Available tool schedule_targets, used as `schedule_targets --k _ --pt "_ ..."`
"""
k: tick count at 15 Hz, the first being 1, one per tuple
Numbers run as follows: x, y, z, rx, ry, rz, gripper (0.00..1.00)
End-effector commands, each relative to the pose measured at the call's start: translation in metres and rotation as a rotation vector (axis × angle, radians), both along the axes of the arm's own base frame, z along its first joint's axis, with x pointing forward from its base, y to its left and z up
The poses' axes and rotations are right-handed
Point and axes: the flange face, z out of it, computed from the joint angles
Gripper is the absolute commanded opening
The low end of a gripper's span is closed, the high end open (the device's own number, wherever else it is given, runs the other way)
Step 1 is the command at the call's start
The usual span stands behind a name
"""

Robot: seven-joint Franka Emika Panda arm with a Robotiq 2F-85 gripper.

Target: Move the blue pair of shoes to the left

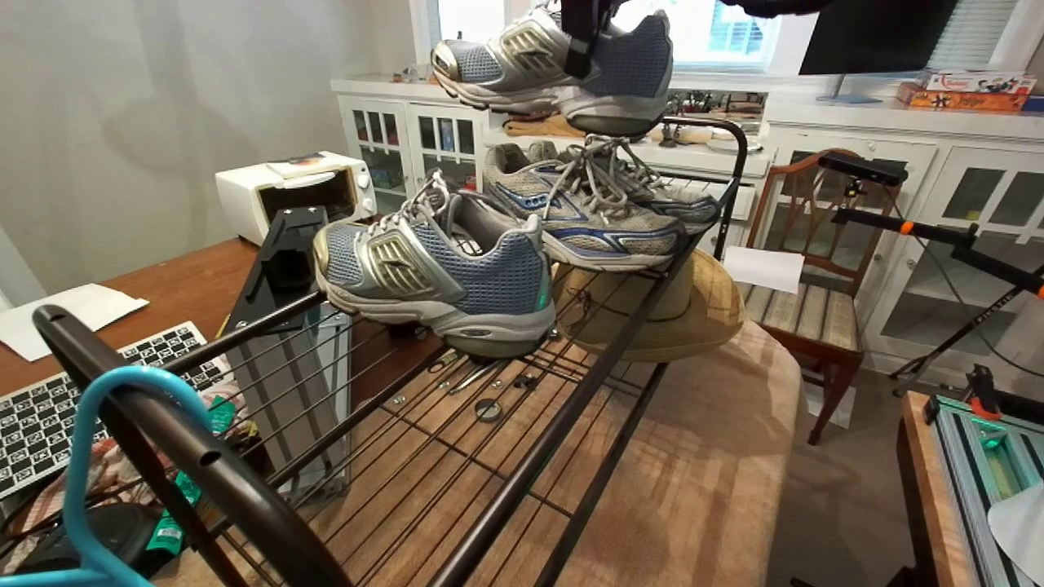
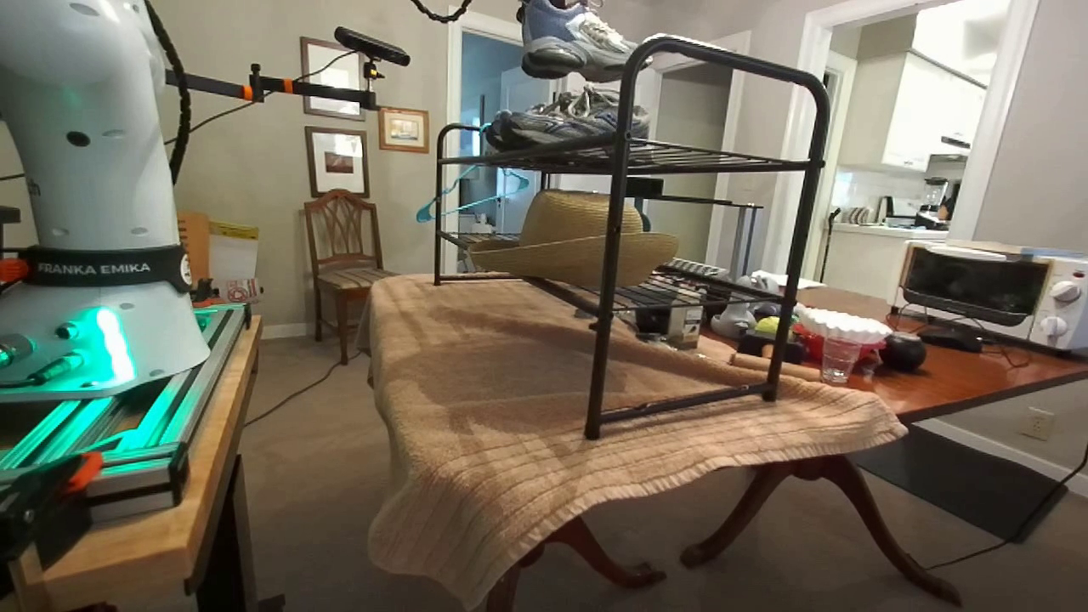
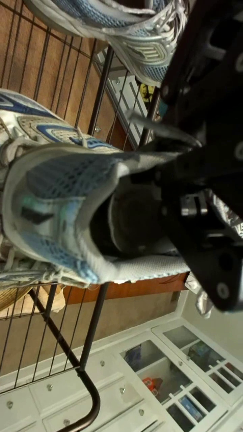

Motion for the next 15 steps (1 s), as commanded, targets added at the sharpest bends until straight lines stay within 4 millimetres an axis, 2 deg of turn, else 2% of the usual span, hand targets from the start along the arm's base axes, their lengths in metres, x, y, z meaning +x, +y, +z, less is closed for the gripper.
schedule_targets --k 1,9,15 --pt "0.011 0.019 0.001 0.017 0.017 0.046 0.03" --pt "0.026 0.065 -0.018 0.038 0.066 0.13 0.03" --pt "0.028 0.08 -0.036 0.067 0.109 0.138 0.03"
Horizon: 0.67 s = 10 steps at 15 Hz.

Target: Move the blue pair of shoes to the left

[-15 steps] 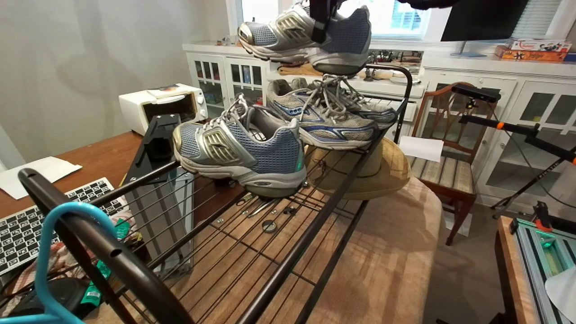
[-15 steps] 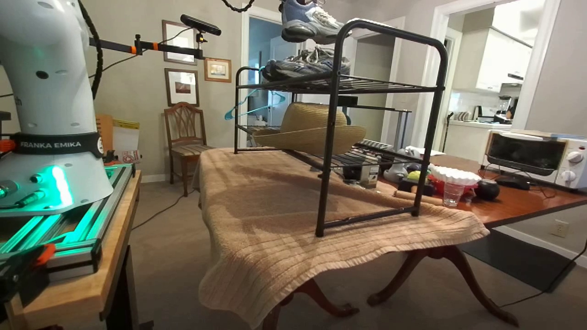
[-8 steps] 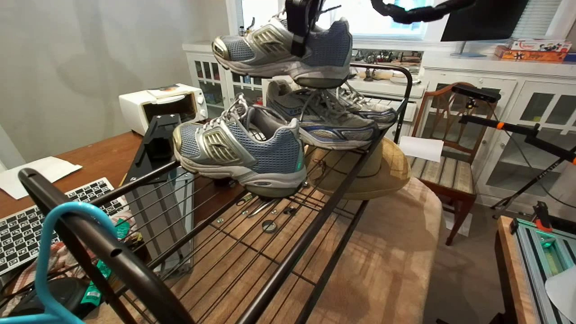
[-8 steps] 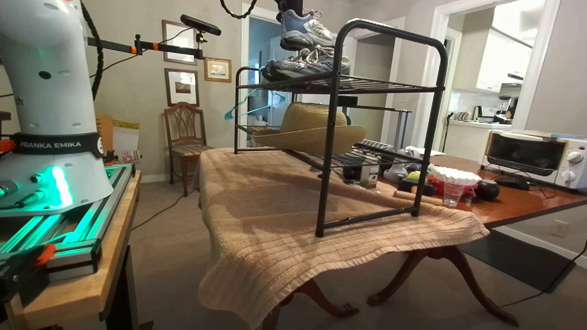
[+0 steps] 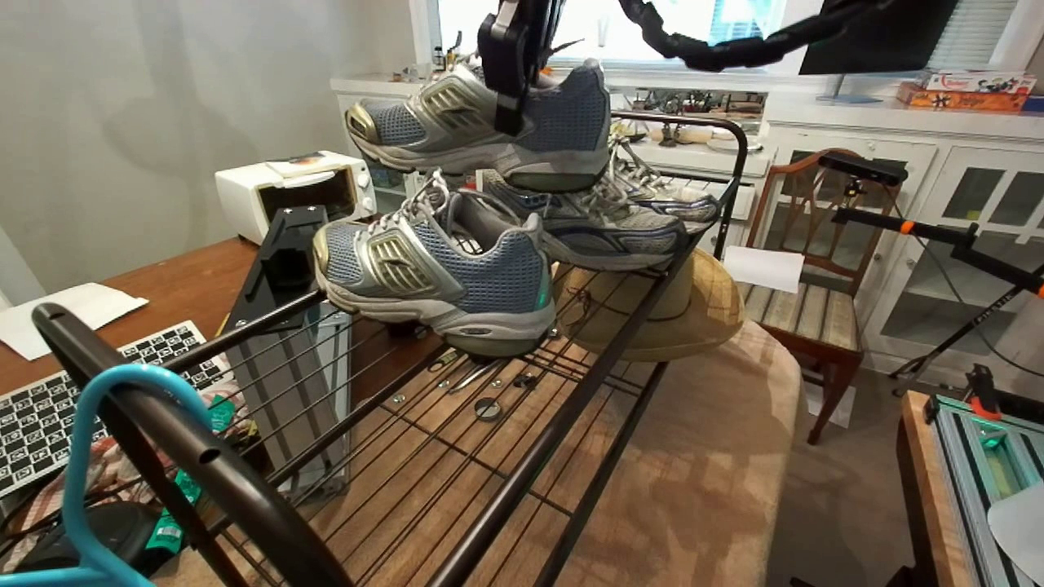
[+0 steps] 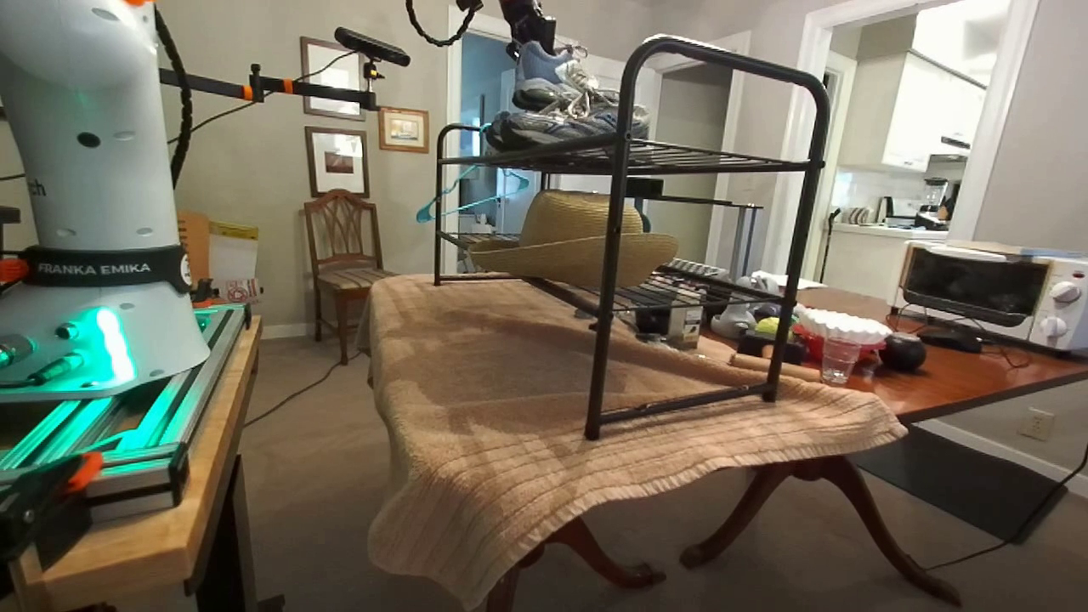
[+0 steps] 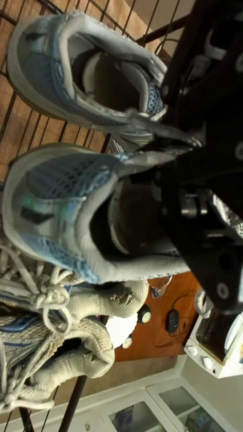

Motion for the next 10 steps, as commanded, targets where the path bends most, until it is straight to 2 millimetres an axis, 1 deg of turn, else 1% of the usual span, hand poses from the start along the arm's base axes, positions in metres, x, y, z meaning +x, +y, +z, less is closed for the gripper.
schedule_targets --k 1,8,10 --pt "0.002 0.007 -0.005 0.019 0.041 0.001 0.03" --pt "0.003 0.004 -0.026 0.056 0.086 -0.011 0.03" --pt "0.004 0.006 -0.033 0.058 0.098 -0.005 0.03"
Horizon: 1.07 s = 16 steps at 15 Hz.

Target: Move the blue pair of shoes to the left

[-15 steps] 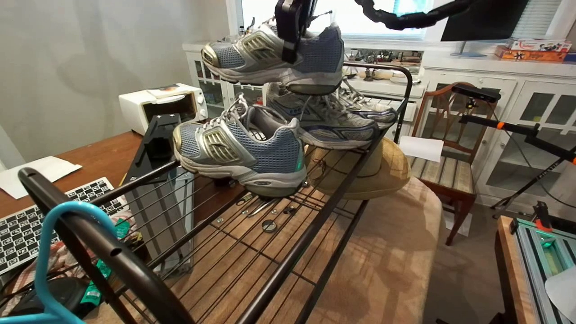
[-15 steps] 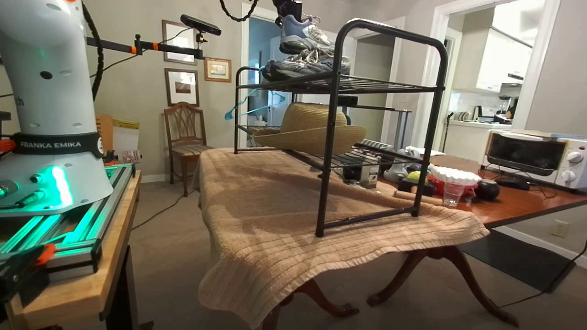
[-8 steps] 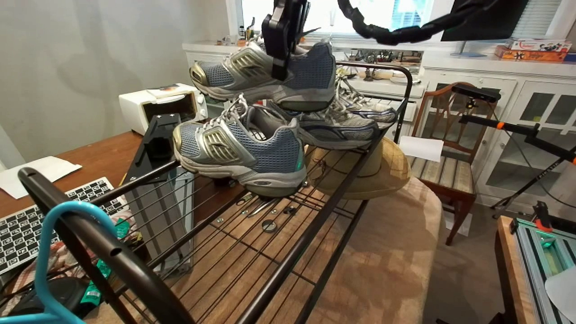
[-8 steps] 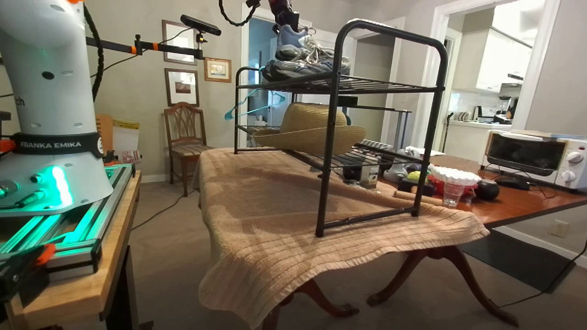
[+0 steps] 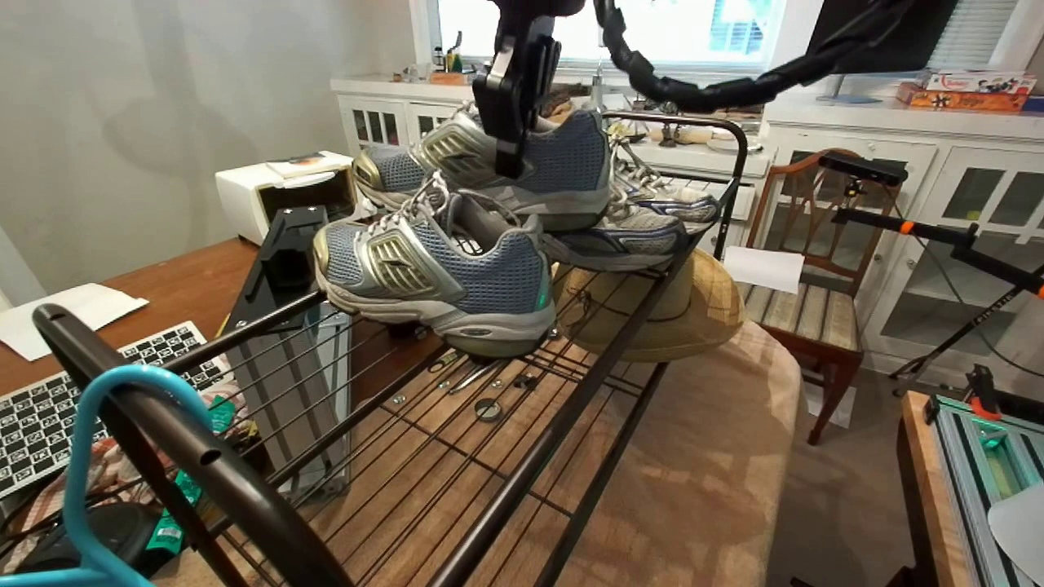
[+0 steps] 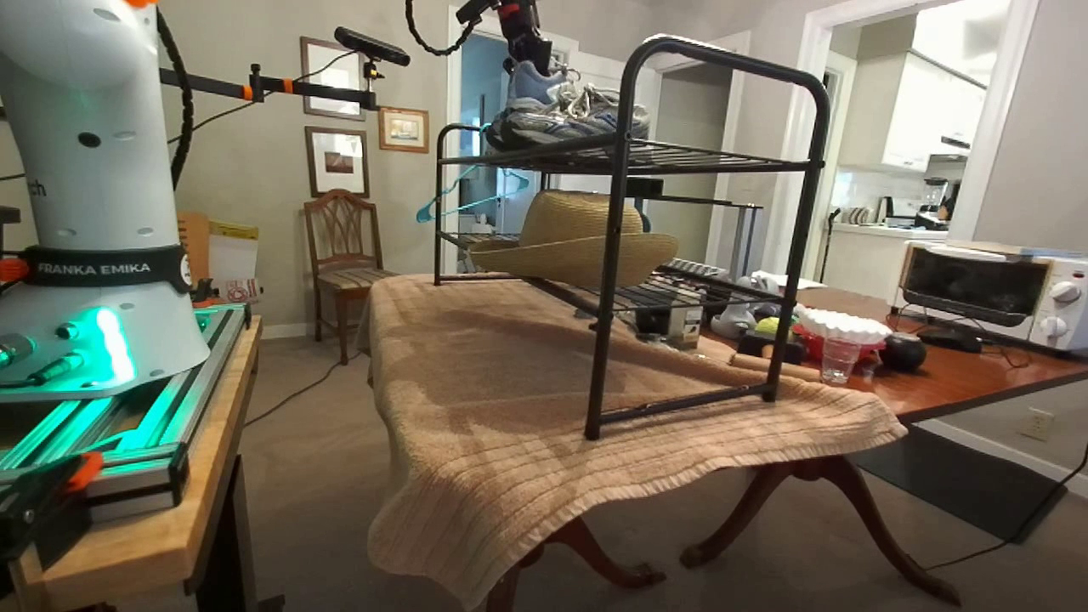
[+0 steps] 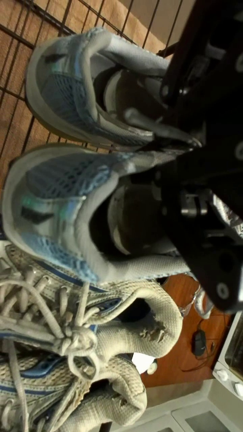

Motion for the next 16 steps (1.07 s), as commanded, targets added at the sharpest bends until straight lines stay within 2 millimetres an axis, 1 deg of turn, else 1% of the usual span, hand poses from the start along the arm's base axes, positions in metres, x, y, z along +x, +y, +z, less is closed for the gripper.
schedule_targets --k 1,6,10,16 --pt "-0.001 0.002 -0.009 0.014 0.03 0.01 0.03" --pt "0.001 0.004 -0.018 0.022 0.038 0.019 0.03" --pt "-0.003 0.006 -0.024 0.026 0.069 0.033 0.03" --pt "-0.01 0.007 -0.042 0.009 0.108 0.025 0.03"
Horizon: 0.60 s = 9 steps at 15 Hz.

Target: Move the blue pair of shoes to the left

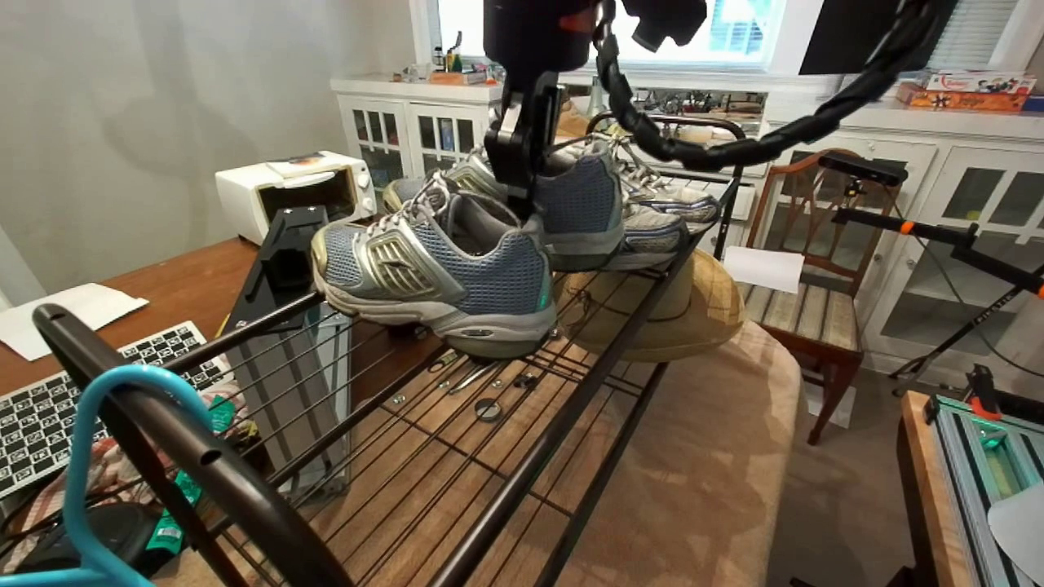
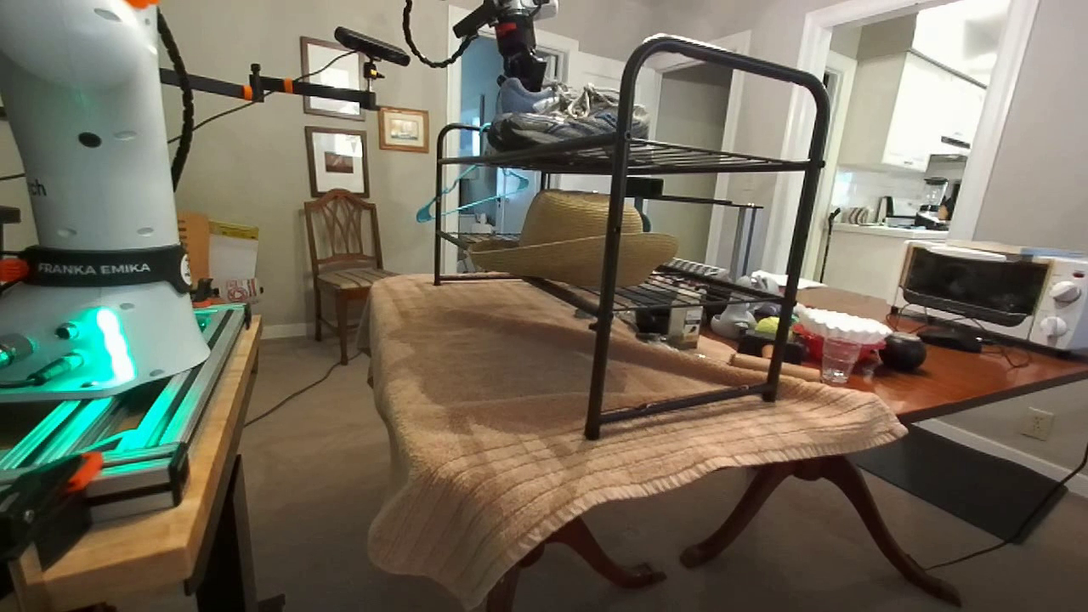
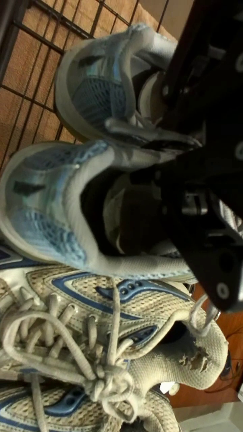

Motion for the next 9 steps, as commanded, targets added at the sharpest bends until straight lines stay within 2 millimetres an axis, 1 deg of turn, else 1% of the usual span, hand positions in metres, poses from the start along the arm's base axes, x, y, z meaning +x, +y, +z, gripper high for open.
schedule_targets --k 1,9 --pt "-0.008 0.0054 -0.011 0.003 0.04 0.012 0.03" --pt "-0.009 0.0087 -0.0192 -0.006 0.078 0.009 0.03"
